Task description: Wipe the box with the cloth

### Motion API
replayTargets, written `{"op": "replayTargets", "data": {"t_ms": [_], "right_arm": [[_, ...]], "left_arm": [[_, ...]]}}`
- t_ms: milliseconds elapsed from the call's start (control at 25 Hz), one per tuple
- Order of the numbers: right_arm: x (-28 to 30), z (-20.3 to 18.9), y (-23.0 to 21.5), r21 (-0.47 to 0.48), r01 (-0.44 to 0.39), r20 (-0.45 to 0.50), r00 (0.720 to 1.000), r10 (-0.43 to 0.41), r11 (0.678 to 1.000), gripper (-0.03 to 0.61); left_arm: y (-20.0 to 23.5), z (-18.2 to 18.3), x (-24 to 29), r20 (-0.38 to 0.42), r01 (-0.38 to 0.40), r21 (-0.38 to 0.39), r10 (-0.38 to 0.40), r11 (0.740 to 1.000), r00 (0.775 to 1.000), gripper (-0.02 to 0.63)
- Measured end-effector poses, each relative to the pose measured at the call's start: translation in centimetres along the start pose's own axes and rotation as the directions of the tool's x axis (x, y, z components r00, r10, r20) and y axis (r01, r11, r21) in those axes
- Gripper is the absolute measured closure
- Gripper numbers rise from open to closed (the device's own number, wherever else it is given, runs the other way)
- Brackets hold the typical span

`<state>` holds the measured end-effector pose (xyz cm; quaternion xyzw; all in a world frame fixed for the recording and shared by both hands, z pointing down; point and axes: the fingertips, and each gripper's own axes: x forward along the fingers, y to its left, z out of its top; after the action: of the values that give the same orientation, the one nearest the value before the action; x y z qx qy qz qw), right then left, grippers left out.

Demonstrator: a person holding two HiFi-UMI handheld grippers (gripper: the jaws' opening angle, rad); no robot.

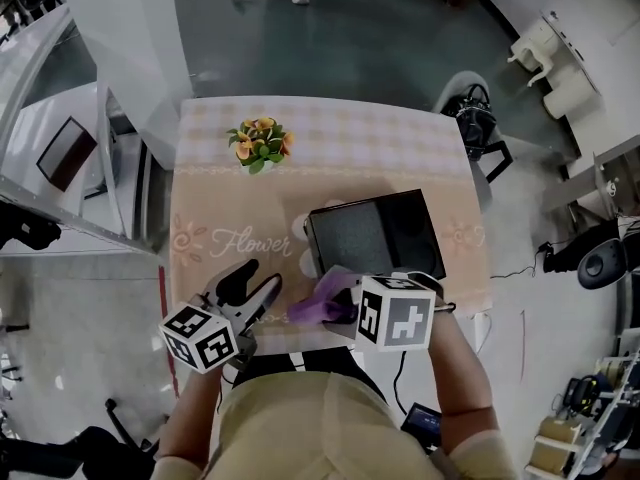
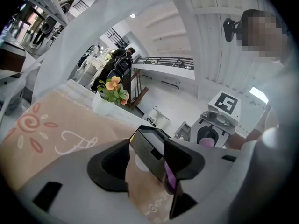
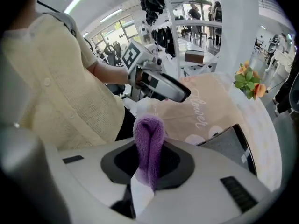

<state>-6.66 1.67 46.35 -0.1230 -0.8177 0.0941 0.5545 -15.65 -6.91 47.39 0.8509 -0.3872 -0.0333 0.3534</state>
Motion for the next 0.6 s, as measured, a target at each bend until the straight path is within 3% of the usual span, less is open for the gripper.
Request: {"op": "replayTargets", "data": {"t_ms": [160, 320, 480, 600], "right_arm": [[-3.6, -0.5, -0.5, -0.053, 0.043, 0.147, 0.989, -0.035, 0.998, 0.5], [-7.2, -2.2, -2.6, -0.053, 0.121, 0.23, 0.968, -0.106, 0.991, 0.501], [-11.1, -3.5, -4.9, -0.048, 0.22, 0.333, 0.923, -0.192, 0.974, 0.5], [-13.8, -4.4, -6.9, -0.034, 0.276, 0.392, 0.888, -0.241, 0.96, 0.5]], "left_arm": [[-0.8, 0.8, 1.0, 0.044, -0.067, 0.039, 0.065, 0.997, 0.997, 0.385], [-2.1, 1.5, 2.6, 0.079, -0.119, 0.086, 0.112, 0.989, 0.991, 0.385], [-3.1, 2.1, 4.3, 0.11, -0.179, 0.116, 0.167, 0.977, 0.98, 0.385], [-4.0, 2.1, 6.0, 0.077, -0.216, 0.186, 0.205, 0.958, 0.976, 0.385]]}}
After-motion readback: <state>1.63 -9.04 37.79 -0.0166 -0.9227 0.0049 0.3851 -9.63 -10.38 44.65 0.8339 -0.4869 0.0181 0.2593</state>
